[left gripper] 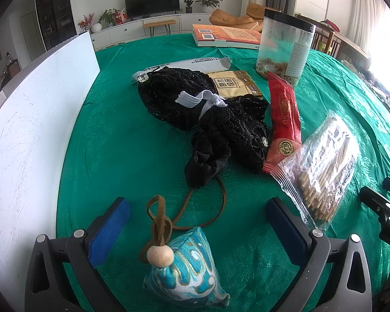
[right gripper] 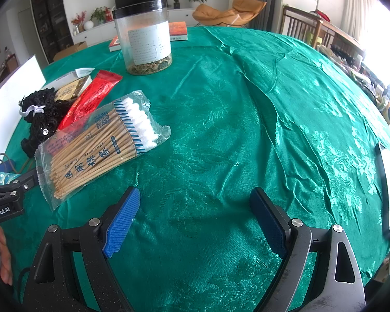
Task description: Organize soft objects
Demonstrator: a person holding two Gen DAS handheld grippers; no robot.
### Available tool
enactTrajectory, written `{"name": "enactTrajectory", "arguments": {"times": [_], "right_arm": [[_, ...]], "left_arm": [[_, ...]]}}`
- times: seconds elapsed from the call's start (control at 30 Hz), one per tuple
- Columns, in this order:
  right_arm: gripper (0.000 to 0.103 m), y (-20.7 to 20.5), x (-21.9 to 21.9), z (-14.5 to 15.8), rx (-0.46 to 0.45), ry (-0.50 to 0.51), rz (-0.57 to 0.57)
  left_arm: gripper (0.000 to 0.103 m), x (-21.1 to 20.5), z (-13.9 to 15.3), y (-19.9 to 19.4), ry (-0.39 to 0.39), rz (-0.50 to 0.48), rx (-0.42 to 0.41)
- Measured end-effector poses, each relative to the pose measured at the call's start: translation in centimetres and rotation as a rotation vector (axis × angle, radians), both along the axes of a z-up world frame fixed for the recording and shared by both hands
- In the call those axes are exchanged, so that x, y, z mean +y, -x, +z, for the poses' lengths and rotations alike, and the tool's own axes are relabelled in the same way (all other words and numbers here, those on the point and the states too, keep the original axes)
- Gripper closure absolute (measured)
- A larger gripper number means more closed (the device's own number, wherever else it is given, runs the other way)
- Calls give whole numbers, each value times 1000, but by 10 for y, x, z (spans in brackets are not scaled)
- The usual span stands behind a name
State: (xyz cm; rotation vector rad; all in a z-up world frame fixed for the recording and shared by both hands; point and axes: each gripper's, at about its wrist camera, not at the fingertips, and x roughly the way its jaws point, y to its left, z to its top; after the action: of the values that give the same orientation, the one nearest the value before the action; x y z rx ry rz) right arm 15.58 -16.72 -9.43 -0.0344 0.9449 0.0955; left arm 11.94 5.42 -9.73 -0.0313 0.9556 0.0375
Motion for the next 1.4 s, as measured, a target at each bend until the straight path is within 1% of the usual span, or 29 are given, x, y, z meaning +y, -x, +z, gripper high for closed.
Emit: {"name": "enactTrajectory", "arguments": {"times": [0.43,0.53,0.6,0.7,0.73,0.8,0.83,0.9,0.97,1.03,1.1,1.13,1.2,1.23,1.27,1.3,1.33,1.4], "right_arm": [[14,0,0,0,0,0,0],[14,0,-1,1,3,-10,1],[14,0,-6,4,2,-61,-3],[14,-1,-18,10,-11,-194,-7],[14,-1,-17,12,-18,-228,10],[14,-2,-4,20,-40,-273,93],[14,-2,7,24,-55,-271,147],[15,-5,36,28,-67,-211,245],[16,-10,61,22,-39,-135,326],[14,-18,75,7,30,-85,393],[16,-22,78,3,-9,12,439],[18,-31,70,4,-36,42,392],[18,-59,39,6,-49,110,177],[18,-71,22,9,-50,105,98],[18,-76,6,14,-64,69,50],[17,-77,-6,20,-82,19,28],[16,-73,-14,24,-101,-9,19],[16,-60,-19,26,-127,-16,0]], "left_arm": [[0,0,0,0,0,-1,2],[0,1,2,-1,-5,-49,29],[0,4,2,2,-3,-79,35],[0,7,2,8,-3,-78,5],[0,6,2,8,-2,-75,3],[0,6,2,7,-2,-72,3],[0,7,2,7,-1,-73,2],[0,5,2,8,-1,-76,2],[0,5,2,8,0,-78,1],[0,5,1,8,-1,-77,1],[0,3,1,8,-1,-76,0],[0,3,1,8,-1,-75,0],[0,3,1,8,-1,-75,-1],[0,3,1,8,-2,-74,-1],[0,3,1,8,-1,-74,-1],[0,3,1,8,-2,-74,-1],[0,4,1,8,-2,-74,-1],[0,4,1,8,-2,-73,-1]]}}
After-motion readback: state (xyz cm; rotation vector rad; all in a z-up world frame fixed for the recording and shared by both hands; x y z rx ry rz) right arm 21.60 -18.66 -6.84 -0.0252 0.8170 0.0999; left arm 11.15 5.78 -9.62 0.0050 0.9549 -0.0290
